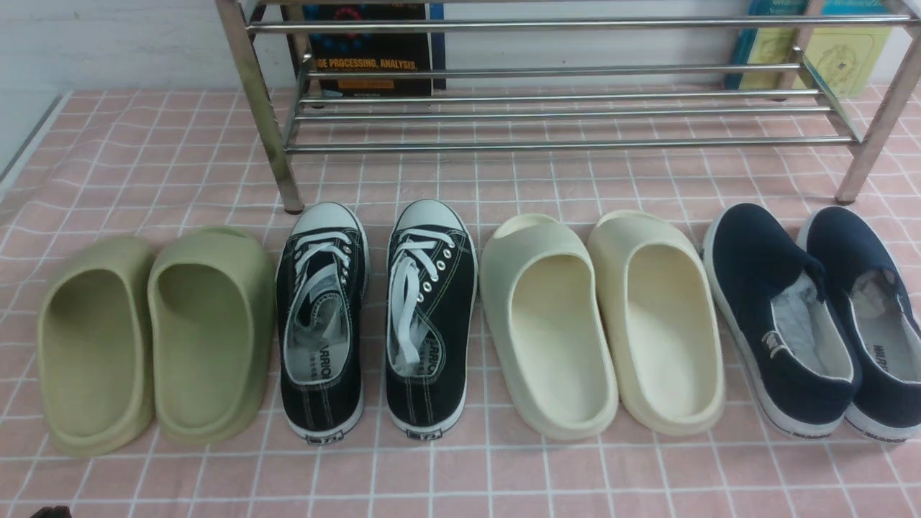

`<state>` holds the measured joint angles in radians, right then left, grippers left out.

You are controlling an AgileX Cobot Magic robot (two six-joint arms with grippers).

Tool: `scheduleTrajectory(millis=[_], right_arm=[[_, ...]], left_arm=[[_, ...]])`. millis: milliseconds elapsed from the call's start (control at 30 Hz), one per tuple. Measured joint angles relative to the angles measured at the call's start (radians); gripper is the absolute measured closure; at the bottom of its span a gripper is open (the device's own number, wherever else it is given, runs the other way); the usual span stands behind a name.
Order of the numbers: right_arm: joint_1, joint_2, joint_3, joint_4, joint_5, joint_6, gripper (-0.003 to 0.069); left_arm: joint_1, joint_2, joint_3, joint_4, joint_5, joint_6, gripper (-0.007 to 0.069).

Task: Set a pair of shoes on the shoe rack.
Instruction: Use the right arm to grab the shoe closest to it

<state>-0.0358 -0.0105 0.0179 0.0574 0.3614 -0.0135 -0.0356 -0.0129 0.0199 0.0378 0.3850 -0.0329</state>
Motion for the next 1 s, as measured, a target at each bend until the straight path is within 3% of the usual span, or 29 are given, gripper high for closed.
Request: scheduleTrajectory(millis=[1000], right_arm=[[0.000, 0.000, 0.000, 0.000, 0.000, 0.000, 0.0540]], left_arm=[[0.000, 0.000, 0.000, 0.000, 0.000, -0.001, 0.0538]])
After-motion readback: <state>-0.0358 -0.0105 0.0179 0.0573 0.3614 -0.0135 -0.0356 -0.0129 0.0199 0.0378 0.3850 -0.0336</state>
